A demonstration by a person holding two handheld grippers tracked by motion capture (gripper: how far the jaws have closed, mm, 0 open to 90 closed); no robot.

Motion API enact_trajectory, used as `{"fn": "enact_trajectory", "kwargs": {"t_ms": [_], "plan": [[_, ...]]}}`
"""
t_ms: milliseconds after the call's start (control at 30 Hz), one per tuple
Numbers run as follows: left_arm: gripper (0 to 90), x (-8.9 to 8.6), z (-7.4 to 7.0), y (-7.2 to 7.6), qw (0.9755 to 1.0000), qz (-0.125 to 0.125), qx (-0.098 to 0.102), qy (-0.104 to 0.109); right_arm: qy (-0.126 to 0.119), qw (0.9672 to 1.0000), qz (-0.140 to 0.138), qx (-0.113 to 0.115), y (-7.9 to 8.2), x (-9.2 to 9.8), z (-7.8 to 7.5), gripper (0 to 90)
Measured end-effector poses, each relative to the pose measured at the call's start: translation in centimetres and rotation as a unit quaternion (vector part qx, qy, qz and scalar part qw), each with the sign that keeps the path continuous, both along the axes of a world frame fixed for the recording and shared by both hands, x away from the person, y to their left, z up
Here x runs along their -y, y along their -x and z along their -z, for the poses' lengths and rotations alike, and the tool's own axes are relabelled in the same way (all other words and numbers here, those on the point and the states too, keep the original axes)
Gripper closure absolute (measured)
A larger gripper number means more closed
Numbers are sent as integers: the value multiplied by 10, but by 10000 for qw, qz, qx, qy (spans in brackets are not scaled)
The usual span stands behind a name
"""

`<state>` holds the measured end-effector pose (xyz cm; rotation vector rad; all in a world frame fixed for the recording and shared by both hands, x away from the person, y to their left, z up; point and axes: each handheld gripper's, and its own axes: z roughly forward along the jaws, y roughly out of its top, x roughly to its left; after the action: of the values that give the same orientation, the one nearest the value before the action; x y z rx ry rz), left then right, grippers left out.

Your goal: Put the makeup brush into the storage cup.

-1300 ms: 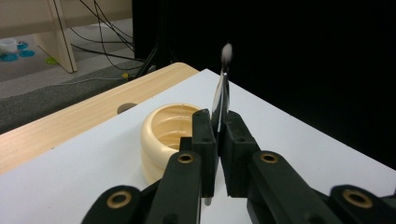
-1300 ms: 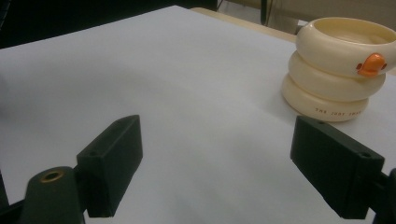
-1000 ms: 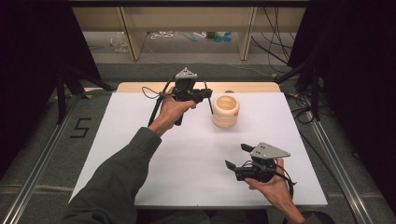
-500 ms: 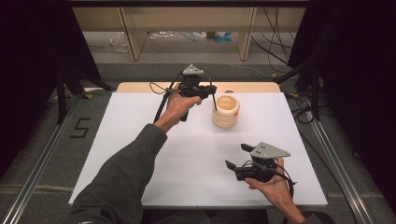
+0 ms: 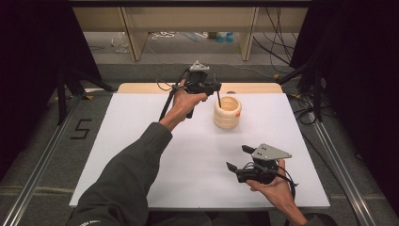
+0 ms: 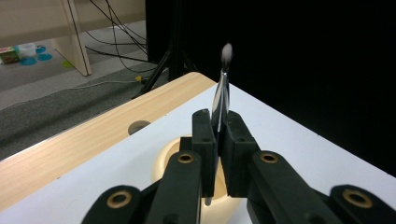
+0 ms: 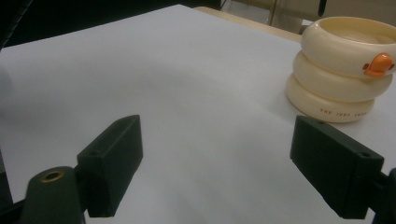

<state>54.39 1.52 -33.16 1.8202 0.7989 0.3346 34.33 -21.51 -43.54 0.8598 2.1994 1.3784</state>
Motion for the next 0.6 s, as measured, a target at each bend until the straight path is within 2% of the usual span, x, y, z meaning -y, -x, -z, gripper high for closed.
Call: {"fn": "enact_trajectory", "kwargs": {"t_ms": [200, 400, 600], "plan": [[847, 8, 0, -4, 10000, -38, 3, -78, 10, 10000, -50, -33, 0, -1, 0, 180], [847, 14, 4, -8, 10000, -33, 7, -49, 4, 10000, -57, -58, 0, -1, 0, 180], [847, 13, 9, -14, 10000, -83, -10, 21, -4, 9999, -76, -66, 0, -2, 1, 180]]}}
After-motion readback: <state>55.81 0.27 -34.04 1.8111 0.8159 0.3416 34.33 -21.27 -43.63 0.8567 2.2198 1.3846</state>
